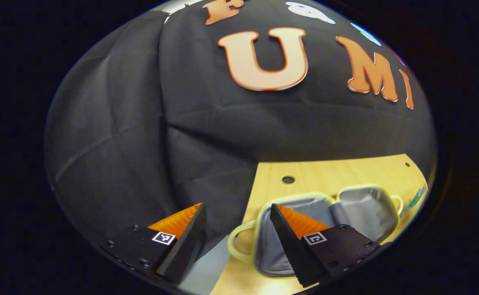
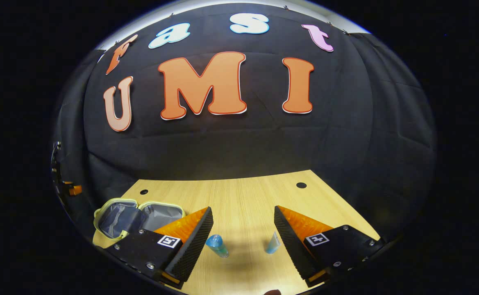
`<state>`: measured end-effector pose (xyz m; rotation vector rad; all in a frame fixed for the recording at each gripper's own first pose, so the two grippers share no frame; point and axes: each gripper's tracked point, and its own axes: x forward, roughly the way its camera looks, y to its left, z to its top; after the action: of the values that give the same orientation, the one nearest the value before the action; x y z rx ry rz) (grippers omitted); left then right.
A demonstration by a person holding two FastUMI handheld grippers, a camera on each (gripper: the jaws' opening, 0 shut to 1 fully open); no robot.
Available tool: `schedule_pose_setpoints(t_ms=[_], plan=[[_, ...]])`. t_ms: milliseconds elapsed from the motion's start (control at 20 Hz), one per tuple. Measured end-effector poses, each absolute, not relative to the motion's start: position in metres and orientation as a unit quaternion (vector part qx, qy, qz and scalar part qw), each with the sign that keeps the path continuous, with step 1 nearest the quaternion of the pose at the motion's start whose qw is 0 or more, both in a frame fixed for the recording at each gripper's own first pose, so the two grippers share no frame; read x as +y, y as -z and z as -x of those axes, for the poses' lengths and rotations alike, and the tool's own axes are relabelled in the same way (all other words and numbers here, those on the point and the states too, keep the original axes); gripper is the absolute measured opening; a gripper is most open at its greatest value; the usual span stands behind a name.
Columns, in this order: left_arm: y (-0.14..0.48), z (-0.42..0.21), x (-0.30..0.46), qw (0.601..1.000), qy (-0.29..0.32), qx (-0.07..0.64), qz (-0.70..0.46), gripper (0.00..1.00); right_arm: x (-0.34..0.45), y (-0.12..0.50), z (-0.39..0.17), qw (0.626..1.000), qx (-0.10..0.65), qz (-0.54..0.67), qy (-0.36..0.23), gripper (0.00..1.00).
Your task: First open the suitcase, pack the skin care products into it, and then close the suitcase.
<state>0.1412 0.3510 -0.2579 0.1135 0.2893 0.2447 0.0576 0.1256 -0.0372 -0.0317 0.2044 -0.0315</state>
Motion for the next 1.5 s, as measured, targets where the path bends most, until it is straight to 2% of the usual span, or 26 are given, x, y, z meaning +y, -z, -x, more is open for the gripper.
schedule_pose_setpoints(t_ms=[150,300,350,400,650,850,1000,1300,1500], plan=[[0.219,-0.141,0.252,0.992,-0.068,0.096,-0.044,0.98,0.11,0.033,-0.062,0.995,0.092,0.022,0.001,0.96],[0.189,-0.132,0.166,0.997,-0.045,0.049,-0.05,0.96,0.1,0.03,-0.069,0.996,0.085,0.011,-0.017,0.95],[0.183,-0.131,0.135,0.997,-0.035,0.035,-0.051,0.96,0.095,0.03,-0.071,0.996,0.082,0.012,-0.02,1.0],[0.18,-0.13,0.106,0.998,-0.024,0.026,-0.053,0.96,0.091,0.031,-0.071,0.996,0.081,0.014,-0.023,0.95],[0.187,-0.124,-0.02,0.999,0.012,-0.004,-0.052,0.97,0.071,0.041,-0.071,0.996,0.082,0.024,-0.038,0.95],[0.236,-0.124,-0.109,0.995,0.087,0.014,-0.054,0.97,0.042,0.057,-0.066,0.994,0.098,0.014,-0.035,0.95],[0.279,-0.122,-0.157,0.992,0.112,0.04,-0.04,0.97,0.021,0.072,-0.063,0.993,0.112,0.012,-0.028,0.95],[0.355,-0.133,-0.217,0.987,0.127,0.091,-0.034,0.97,-0.005,0.101,-0.065,0.99,0.137,0.027,-0.024,0.95],[0.398,-0.149,-0.226,0.985,0.115,0.117,-0.044,0.97,-0.015,0.118,-0.067,0.987,0.155,0.019,-0.024,0.95]])
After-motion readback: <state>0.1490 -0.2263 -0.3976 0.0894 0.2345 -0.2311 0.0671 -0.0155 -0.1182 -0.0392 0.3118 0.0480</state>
